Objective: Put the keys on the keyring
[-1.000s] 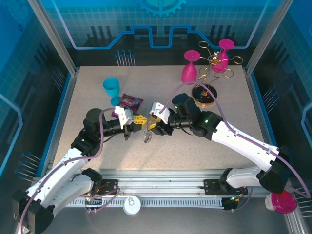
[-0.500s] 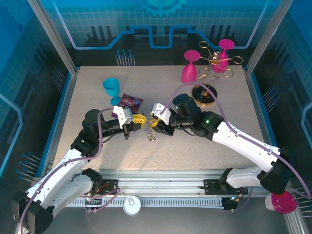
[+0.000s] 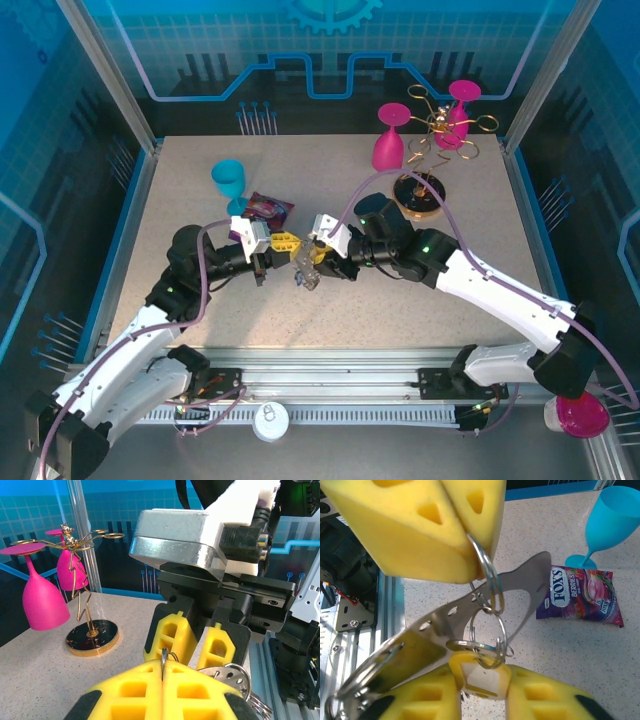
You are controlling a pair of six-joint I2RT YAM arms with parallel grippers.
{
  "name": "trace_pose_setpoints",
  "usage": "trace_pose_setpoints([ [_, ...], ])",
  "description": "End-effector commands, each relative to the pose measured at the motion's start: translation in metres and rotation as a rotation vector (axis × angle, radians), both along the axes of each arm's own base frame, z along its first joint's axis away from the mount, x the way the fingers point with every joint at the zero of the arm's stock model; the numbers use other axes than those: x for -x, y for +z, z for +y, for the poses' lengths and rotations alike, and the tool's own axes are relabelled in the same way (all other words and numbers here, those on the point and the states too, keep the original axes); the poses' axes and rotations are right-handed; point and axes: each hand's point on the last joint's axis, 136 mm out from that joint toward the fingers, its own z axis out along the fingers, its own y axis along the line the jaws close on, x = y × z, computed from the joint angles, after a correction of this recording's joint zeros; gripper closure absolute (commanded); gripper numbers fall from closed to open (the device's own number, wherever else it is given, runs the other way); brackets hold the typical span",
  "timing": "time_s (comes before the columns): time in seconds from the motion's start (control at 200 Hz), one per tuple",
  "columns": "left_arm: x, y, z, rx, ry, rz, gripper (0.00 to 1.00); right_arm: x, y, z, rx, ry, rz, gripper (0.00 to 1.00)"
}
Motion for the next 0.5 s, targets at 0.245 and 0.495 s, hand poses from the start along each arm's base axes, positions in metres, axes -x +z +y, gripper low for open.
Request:
trace_pose_setpoints([
  [0.245, 0.011, 0.004, -0.003, 0.018, -0.054, -0.042, 1.00, 0.007, 0.049, -0.012, -0.134, 0.037, -0.090, 0.54],
  [0.495, 0.016, 0.007, -0.006, 0.025, -0.100, -0.042, 1.00, 0.005, 0.057, 0.005, -0.175, 0.094, -0.081, 0.63],
])
